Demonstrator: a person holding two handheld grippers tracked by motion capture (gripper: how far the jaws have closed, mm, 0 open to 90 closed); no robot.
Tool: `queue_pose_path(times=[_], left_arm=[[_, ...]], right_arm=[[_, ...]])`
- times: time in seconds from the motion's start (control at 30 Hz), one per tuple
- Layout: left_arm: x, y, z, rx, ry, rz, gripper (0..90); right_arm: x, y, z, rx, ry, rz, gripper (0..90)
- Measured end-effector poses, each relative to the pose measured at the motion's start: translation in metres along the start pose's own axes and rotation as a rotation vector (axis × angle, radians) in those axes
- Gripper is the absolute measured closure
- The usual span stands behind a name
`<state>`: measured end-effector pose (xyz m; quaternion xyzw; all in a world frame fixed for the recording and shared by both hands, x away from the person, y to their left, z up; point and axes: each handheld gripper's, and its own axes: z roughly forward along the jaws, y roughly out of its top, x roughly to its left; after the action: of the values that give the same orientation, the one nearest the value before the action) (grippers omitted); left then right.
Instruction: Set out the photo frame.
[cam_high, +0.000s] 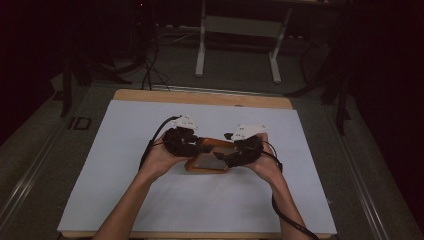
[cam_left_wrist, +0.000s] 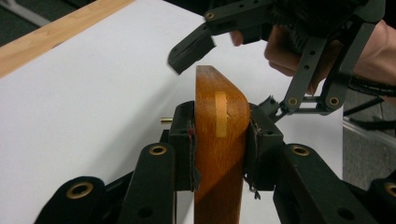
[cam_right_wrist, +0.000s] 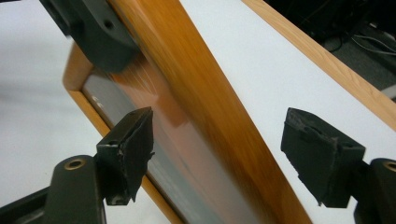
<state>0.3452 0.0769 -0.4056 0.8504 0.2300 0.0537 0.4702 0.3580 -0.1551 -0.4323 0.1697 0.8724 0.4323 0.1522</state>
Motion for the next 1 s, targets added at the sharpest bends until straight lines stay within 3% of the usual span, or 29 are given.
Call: queue_pose_path(times=[0.1,0.23,0.43,0.6,0.8,1.0], left_arm=[[-0.001,0.001,0.001,0.0,-0.007,0.026,68.4],[-0.002,0.005,0.003,0.009,-0.026,0.066,68.2],[-0.001,0.007,0.003,0.026,-0.044,0.087,67.2],[0.003,0.007,0.003,0.012,-0.054,0.038,61.7],[0.005,0.007,0.004,0.004,-0.038,0.013,55.2],[0.012,0.002,0.003,-0.038,-0.057,-0.045,50.2]], right_arm=[[0.002,0.003,0.002,0.002,0.031,-0.02,24.5],[0.004,0.004,0.005,0.02,0.066,-0.049,30.3],[0.003,0.001,0.002,0.035,0.075,-0.07,36.9],[0.001,-0.003,-0.005,0.03,0.067,-0.088,48.8],[-0.001,-0.01,-0.011,0.02,0.065,-0.09,58.6],[0.001,-0.01,-0.014,0.024,0.074,-0.114,65.0]])
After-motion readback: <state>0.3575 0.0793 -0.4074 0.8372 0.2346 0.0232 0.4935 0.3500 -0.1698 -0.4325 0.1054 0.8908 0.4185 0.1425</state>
